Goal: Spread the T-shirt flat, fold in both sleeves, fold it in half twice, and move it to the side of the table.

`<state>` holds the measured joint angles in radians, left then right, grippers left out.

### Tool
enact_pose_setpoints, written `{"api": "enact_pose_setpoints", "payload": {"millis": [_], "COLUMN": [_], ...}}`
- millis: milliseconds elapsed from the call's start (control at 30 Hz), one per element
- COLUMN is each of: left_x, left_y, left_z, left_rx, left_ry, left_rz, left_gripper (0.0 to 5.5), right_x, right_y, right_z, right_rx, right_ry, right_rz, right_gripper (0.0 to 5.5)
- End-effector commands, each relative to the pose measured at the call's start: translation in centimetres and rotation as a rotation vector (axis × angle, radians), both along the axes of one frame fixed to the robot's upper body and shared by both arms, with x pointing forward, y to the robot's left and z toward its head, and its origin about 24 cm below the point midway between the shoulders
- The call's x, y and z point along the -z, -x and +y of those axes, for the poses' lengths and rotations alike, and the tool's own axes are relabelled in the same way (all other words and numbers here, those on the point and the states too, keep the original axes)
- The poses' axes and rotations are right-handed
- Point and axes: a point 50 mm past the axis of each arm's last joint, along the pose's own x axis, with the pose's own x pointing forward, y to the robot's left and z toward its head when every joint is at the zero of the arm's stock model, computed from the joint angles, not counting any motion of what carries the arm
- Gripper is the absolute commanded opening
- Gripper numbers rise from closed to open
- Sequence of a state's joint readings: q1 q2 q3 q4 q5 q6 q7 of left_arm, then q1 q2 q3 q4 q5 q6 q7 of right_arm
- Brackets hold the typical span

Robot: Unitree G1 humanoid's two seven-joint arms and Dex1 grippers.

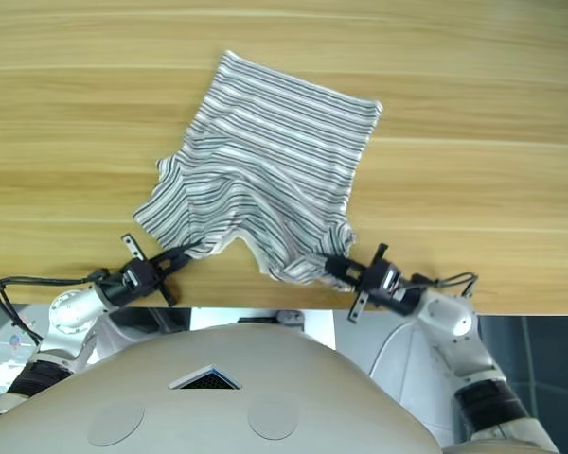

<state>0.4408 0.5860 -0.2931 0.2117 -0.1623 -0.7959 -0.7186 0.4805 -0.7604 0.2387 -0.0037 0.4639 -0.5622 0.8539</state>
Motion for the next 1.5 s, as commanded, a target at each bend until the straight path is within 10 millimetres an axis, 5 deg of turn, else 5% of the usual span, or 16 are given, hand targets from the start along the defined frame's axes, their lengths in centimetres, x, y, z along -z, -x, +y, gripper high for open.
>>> {"api": "enact_pose_setpoints", "payload": {"millis": [33,200,300,533,667,833,1033,1100,1300,1400,1500], "left_x": [2.1,1.6,1.3,0.3,-0.3,-1.6,-2.9,-3.4,-6.9,-7.2,-7.7], "left_y": [1.6,1.6,1.7,0.1,-1.2,-2.3,-3.9,-4.4,-5.1,-5.9,-6.9], "left_z": [1.9,3.9,5.3,9.6,10.2,11.2,12.2,10.7,5.0,3.2,2.2], "left_rx": [-0.095,-0.228,-0.275,-0.482,-0.528,-0.641,-0.704,-0.645,-0.407,-0.416,-0.47], "left_ry": [-0.132,-0.133,-0.154,-0.134,-0.054,0.213,0.406,0.429,0.618,0.618,0.592], "left_rz": [0.14,0.128,0.122,0.081,0.046,-0.012,-0.083,-0.107,-0.23,-0.222,-0.215], "left_gripper": [0.07,0.07,0.59,1.71,2.29,3.21,3.21,3.21,3.21,3.21,3.21], "right_x": [1.1,1.2,1.0,-1.2,-4.0,-6.8,-7.8,-7.0,-1.9,-1.4,-0.5], "right_y": [-0.4,-0.5,0.3,2.0,1.4,-0.8,-3.3,-5.4,-14.9,-17.5,-17.8], "right_z": [-1.4,-3.4,-4.0,-1.0,-0.2,-2.9,-5.0,-4.5,1.5,3.5,3.9], "right_rx": [0.012,0.07,0.036,-0.133,-0.117,0.053,0.125,0.203,0.32,0.373,0.397], "right_ry": [0.13,0.224,0.246,0.131,-0.011,-0.262,-0.403,-0.285,0.217,0.306,0.34], "right_rz": [0.027,0.007,0.015,-0.04,-0.115,-0.138,-0.159,-0.183,-0.231,-0.257,-0.176], "right_gripper": [0.0,0.0,0.0,1.28,1.81,1.81,1.81,1.81,1.81,1.81,1.81]}}
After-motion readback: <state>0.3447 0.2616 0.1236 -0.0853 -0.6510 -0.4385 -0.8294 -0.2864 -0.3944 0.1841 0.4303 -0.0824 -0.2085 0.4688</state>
